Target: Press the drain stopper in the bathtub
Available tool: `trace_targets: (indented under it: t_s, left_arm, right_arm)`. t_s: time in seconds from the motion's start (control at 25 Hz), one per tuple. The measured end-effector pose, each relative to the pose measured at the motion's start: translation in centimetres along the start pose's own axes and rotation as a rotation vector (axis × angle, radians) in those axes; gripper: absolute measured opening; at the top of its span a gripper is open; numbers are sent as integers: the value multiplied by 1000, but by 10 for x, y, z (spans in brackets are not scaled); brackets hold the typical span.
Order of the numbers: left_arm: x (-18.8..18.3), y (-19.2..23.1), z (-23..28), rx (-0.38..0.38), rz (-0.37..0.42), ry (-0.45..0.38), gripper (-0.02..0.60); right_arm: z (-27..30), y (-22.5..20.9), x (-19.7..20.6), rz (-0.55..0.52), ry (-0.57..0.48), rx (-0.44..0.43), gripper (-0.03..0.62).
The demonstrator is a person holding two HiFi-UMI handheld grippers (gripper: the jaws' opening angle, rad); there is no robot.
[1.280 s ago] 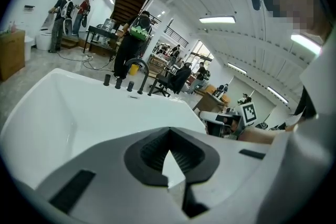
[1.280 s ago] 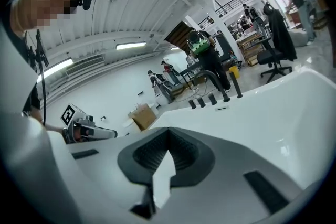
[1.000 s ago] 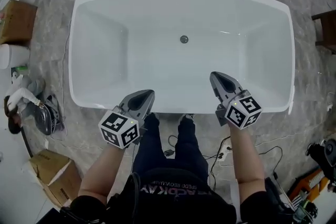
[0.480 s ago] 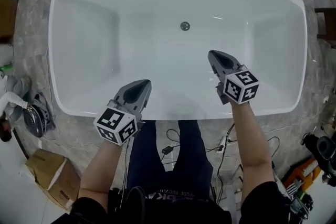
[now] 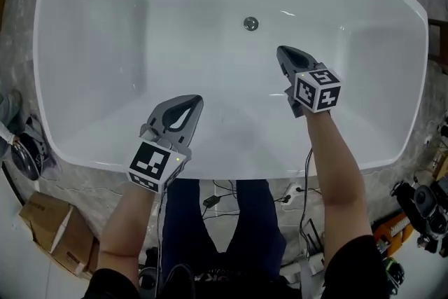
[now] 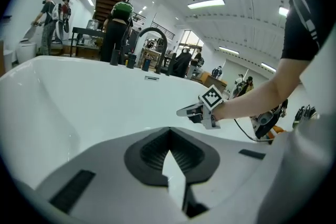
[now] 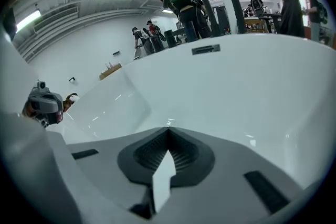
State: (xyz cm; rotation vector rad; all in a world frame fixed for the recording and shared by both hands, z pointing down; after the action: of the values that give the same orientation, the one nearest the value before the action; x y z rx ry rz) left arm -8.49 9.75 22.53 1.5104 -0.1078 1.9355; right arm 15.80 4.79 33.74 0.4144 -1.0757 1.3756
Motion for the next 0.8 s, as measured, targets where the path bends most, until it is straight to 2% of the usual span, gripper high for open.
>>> trace_targets:
  t_s: [0.4, 0.64, 0.8]
  left_arm:
    - [41, 31, 16, -55, -61, -5, 6]
    - [53, 44, 23, -67, -76, 30, 6]
    - [54, 51, 34, -96, -115, 5, 6]
  right_arm:
    - [80, -37, 69, -35, 137, 13, 11]
    - [127, -59, 98, -75, 202, 6, 12]
    - [161, -80, 125, -89, 239, 12, 12]
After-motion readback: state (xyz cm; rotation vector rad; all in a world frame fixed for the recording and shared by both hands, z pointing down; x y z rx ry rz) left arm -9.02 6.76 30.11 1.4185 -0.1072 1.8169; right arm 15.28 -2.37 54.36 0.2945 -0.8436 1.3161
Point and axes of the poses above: the fingertips, and each gripper's own axes: z forward along the fingers, y to its left, x out of its underside, the point moved 3 cm from there along -z, backward along the fingers, and after that the axes turned 15 degrees about -y, right-handed, at the moved point
